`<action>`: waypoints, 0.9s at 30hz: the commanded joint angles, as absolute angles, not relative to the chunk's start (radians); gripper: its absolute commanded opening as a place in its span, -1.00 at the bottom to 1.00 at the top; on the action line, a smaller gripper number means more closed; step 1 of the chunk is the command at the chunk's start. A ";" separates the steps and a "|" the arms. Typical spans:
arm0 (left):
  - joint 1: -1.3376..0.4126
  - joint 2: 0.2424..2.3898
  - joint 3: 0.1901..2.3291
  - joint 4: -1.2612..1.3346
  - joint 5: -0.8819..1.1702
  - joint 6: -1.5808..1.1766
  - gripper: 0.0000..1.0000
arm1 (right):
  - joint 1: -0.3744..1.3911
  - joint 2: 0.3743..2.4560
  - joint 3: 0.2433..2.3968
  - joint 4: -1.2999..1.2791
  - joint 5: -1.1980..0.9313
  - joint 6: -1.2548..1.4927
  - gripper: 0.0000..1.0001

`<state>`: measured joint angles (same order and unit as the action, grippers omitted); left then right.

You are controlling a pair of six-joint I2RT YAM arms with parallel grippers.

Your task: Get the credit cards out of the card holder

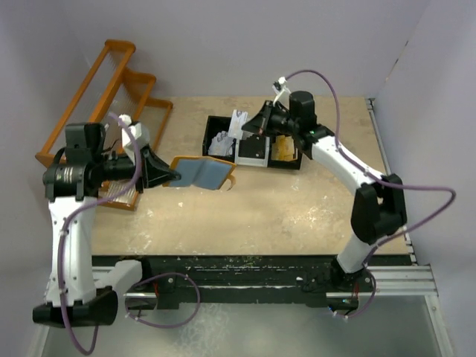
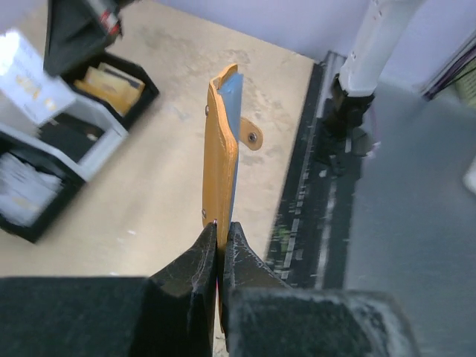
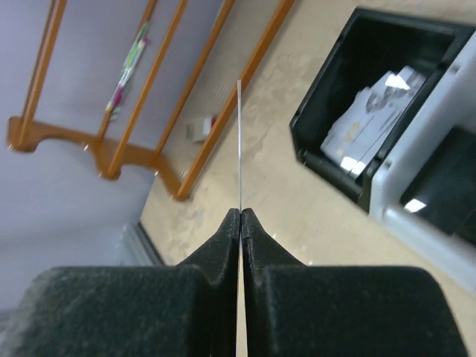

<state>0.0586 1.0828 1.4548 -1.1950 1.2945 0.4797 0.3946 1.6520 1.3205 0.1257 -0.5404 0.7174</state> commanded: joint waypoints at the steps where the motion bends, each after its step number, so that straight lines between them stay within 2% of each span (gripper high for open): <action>1: 0.061 0.938 1.422 -1.146 1.280 0.782 -1.00 | 0.428 1.834 1.501 0.035 -0.432 0.630 -1.00; 8: 0.062 0.797 1.278 -0.992 1.212 0.915 -1.00 | 0.450 2.082 1.731 -0.032 -0.398 0.626 -1.00; 14: 0.061 0.841 1.297 -1.135 1.216 1.086 -1.00 | 0.459 2.238 1.916 -0.099 -0.390 0.633 -1.00; 18: 0.061 0.848 1.249 -1.157 1.176 1.210 -1.00 | 0.460 2.276 1.966 -0.123 -0.369 0.635 -1.00; 19: 0.061 0.852 1.233 -1.157 1.161 1.237 -1.00 | 0.459 2.275 1.972 -0.126 -0.368 0.636 -0.96; 21: 0.061 0.874 1.211 -1.175 1.127 1.316 -0.99 | 0.460 2.265 1.976 -0.135 -0.368 0.636 -0.73; 22: 0.061 0.891 1.204 -1.190 1.113 1.353 -0.99 | 0.460 2.258 1.974 -0.138 -0.367 0.636 -0.60; 24: 0.060 0.917 1.192 -1.208 1.091 1.421 -0.99 | 0.460 2.235 1.963 -0.142 -0.365 0.633 -0.22; 27: 0.052 0.935 1.152 -1.204 1.064 1.491 -0.95 | 0.458 2.179 1.925 -0.149 -0.358 0.622 0.08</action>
